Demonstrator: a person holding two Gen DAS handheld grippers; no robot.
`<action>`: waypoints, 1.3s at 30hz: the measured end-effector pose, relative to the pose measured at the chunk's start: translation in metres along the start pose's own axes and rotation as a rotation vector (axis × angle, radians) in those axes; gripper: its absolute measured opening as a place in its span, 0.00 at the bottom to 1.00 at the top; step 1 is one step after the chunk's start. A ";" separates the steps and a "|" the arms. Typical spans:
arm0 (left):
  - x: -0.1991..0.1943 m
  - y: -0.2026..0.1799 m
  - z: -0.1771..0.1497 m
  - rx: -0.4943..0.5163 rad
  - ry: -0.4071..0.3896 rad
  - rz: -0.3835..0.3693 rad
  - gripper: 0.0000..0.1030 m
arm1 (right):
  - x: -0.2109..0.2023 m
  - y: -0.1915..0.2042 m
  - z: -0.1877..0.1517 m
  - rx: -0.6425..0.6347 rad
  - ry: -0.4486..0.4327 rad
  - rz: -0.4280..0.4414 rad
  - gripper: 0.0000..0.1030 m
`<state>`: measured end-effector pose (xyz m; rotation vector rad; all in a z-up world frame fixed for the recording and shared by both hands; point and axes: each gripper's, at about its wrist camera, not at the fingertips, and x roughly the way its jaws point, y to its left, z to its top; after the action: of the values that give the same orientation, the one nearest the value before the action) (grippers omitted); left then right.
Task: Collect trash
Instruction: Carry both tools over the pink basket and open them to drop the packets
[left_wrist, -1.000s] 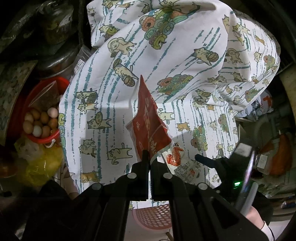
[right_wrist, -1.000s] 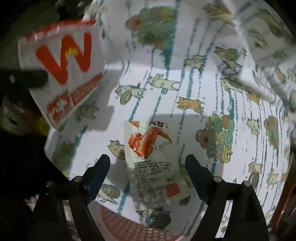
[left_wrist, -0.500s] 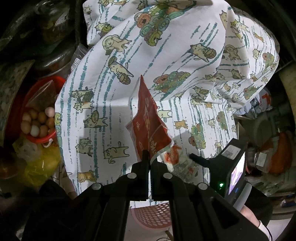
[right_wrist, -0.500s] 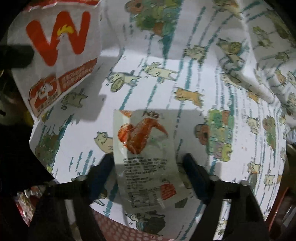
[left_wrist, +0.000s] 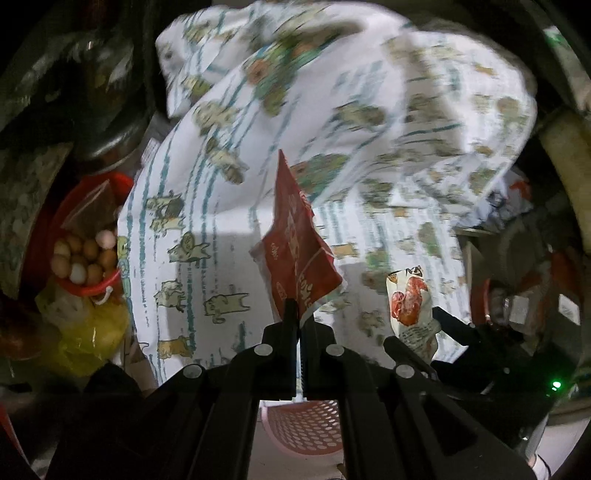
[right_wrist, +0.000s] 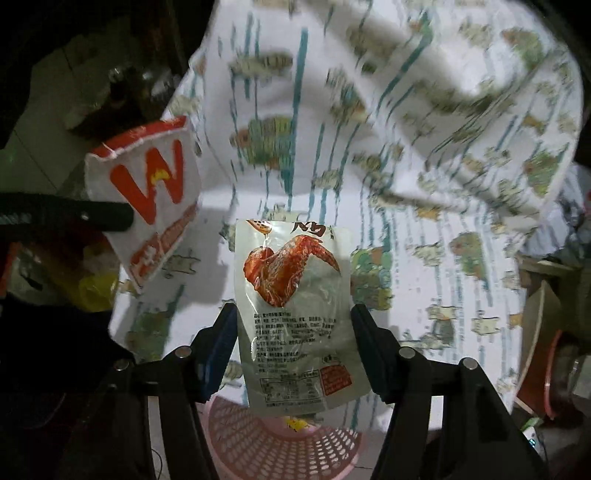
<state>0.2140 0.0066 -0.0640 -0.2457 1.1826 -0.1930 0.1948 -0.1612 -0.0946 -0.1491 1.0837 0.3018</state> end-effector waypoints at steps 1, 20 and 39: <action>-0.009 -0.004 -0.003 0.010 -0.019 -0.007 0.00 | -0.010 0.002 -0.002 -0.006 -0.016 -0.002 0.63; 0.043 -0.033 -0.132 0.030 0.277 -0.122 0.00 | -0.068 -0.036 -0.059 0.281 -0.004 0.329 0.63; 0.171 -0.041 -0.196 0.058 0.590 0.017 0.01 | 0.024 -0.053 -0.126 0.444 0.296 0.359 0.63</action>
<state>0.0934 -0.0973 -0.2742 -0.1284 1.7600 -0.2962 0.1149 -0.2407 -0.1759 0.4138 1.4468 0.3586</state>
